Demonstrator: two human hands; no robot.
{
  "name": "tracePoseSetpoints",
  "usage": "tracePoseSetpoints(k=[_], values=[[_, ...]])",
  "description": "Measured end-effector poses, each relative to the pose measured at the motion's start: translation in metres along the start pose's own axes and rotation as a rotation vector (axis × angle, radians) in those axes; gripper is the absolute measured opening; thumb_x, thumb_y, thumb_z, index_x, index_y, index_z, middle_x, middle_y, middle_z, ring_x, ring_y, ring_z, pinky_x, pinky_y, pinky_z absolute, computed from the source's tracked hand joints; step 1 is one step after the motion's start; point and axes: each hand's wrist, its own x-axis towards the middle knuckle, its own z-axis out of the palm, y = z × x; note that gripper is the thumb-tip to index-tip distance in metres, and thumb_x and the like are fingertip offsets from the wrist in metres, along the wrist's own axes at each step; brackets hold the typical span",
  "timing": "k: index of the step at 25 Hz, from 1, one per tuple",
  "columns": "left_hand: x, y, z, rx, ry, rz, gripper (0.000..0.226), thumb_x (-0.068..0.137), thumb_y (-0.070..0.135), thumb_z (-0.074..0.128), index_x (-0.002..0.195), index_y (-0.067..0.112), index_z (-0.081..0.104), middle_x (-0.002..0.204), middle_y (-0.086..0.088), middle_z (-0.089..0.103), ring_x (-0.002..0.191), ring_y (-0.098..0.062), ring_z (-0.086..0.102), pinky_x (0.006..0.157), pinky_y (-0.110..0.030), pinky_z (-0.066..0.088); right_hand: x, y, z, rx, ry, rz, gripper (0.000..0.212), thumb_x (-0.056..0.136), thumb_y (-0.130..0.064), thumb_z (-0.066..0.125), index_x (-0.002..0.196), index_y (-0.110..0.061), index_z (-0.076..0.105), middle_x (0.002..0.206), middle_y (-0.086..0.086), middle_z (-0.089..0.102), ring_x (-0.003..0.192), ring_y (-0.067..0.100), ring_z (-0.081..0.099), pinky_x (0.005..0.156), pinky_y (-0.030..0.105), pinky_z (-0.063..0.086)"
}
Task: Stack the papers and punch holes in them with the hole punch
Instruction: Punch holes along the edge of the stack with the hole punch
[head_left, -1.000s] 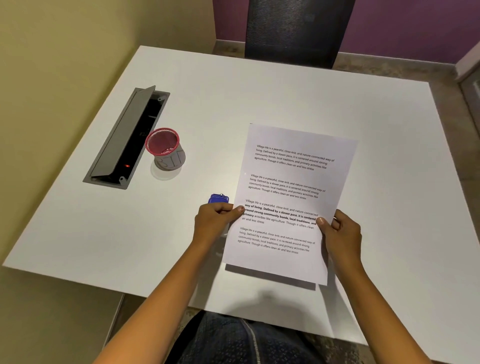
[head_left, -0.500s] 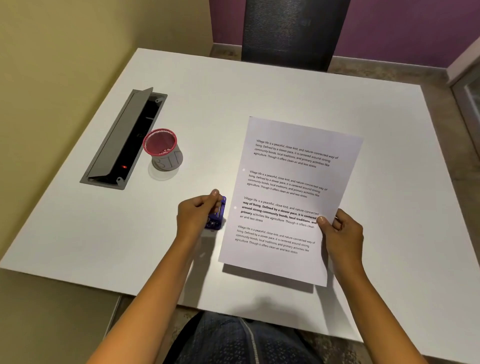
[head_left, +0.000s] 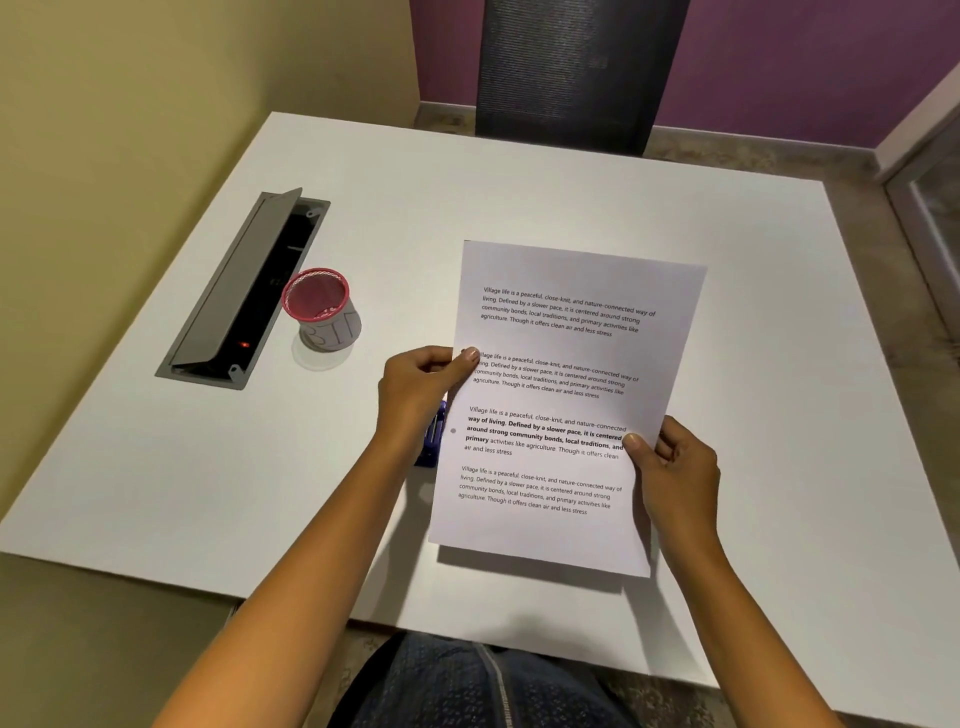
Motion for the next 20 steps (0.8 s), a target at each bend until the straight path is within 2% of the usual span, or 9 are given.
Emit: tracePoseSetpoints(k=[2, 6, 11, 16, 18, 20], values=[[0.001, 0.002, 0.003, -0.011, 0.012, 0.001, 0.017, 0.078, 0.038, 0.077, 0.071, 0.023, 0.071, 0.063, 0.010, 0.068, 0.060, -0.004, 0.060, 0.062, -0.022, 0.044, 0.000, 0.000, -0.001, 0.002, 0.007, -0.008, 0.033, 0.085, -0.007, 0.063, 0.078, -0.039, 0.068, 0.084, -0.026, 0.073, 0.078, -0.003, 0.069, 0.069, 0.021, 0.048], [0.002, 0.005, 0.001, -0.036, 0.052, -0.004, 0.014, 0.083, 0.034, 0.072, 0.080, 0.020, 0.072, 0.083, -0.002, 0.073, 0.082, -0.016, 0.067, 0.077, -0.029, 0.046, 0.002, 0.001, -0.003, 0.013, 0.018, -0.011, 0.035, 0.085, -0.007, 0.063, 0.078, -0.040, 0.069, 0.083, -0.023, 0.073, 0.080, 0.000, 0.070, 0.073, 0.024, 0.051], [0.000, 0.004, -0.006, -0.098, 0.132, 0.000, 0.008, 0.086, 0.029, 0.070, 0.084, 0.021, 0.072, 0.084, 0.004, 0.070, 0.077, -0.011, 0.066, 0.071, -0.023, 0.047, 0.003, 0.004, -0.007, 0.005, 0.037, -0.012, 0.032, 0.085, -0.008, 0.063, 0.079, -0.040, 0.068, 0.083, -0.023, 0.073, 0.078, 0.000, 0.070, 0.071, 0.024, 0.051], [-0.007, -0.013, -0.013, 0.000, 0.004, -0.014, 0.019, 0.094, 0.019, 0.059, 0.083, 0.028, 0.072, 0.088, 0.005, 0.072, 0.076, -0.008, 0.067, 0.072, -0.021, 0.051, 0.007, 0.007, -0.012, 0.011, 0.053, -0.005, 0.032, 0.085, -0.007, 0.063, 0.078, -0.037, 0.068, 0.082, -0.024, 0.073, 0.078, -0.002, 0.070, 0.070, 0.022, 0.049], [-0.010, -0.019, -0.010, 0.049, -0.052, -0.061, 0.013, 0.090, 0.022, 0.065, 0.082, 0.026, 0.074, 0.084, 0.003, 0.072, 0.075, -0.013, 0.065, 0.077, -0.026, 0.051, 0.010, 0.009, -0.014, 0.014, 0.059, -0.003, 0.031, 0.085, -0.006, 0.063, 0.079, -0.036, 0.068, 0.083, -0.023, 0.073, 0.078, -0.001, 0.070, 0.070, 0.021, 0.050], [-0.013, -0.022, -0.006, 0.051, -0.121, -0.128, 0.006, 0.086, 0.024, 0.071, 0.082, 0.021, 0.075, 0.080, -0.003, 0.070, 0.075, -0.020, 0.058, 0.076, -0.035, 0.044, 0.013, 0.010, -0.016, 0.018, 0.061, 0.004, 0.032, 0.086, -0.005, 0.062, 0.079, -0.036, 0.068, 0.081, -0.024, 0.073, 0.077, -0.003, 0.069, 0.067, 0.016, 0.050]])
